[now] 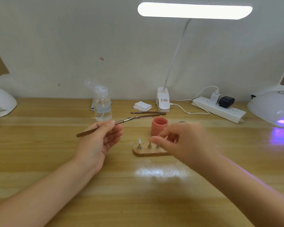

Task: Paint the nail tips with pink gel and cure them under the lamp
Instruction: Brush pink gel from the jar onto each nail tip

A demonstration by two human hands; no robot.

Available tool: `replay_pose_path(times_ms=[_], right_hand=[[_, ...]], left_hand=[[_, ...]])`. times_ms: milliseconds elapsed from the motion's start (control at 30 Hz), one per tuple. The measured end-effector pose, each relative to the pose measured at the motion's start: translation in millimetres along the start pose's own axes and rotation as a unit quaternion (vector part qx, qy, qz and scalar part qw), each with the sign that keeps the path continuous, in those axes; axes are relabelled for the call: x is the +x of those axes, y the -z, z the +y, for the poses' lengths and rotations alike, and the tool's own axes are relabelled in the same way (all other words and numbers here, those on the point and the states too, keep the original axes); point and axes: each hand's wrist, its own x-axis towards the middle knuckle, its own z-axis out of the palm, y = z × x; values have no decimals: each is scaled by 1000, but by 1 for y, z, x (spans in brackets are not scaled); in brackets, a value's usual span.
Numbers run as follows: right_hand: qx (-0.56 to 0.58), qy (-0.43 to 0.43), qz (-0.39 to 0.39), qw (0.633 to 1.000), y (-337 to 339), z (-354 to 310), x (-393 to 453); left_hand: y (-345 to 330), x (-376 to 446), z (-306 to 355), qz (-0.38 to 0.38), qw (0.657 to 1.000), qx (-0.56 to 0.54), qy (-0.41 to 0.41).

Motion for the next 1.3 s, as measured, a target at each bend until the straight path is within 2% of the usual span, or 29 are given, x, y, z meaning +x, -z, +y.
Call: replay_pose_path(times_ms=[133, 333, 567, 833, 1000, 1167, 1300], right_hand=[[-76, -22, -79, 994, -28, -15, -4], [-131, -35, -87, 987, -54, -17, -7], [-155, -16, -50, 987, -66, -17, -4], [-109, -51, -29, 992, -73, -13, -3], [-112, -41, -28, 992, -74, -13, -3], [-127, -14, -29, 991, -71, -15, -4], [-72, -13, 15, 997, -66, -11, -15]], left_hand=[[4, -6, -1, -11, 999, 25, -30], [5, -10, -7, -14, 990, 94, -104], [5, -8, -11, -12, 989, 94, -115], [5, -8, -14, -13, 987, 104, -124], [4, -8, -15, -11, 985, 108, -136], [5, -11, -14, -27, 981, 117, -149], [10, -18, -10, -68, 965, 160, -194]])
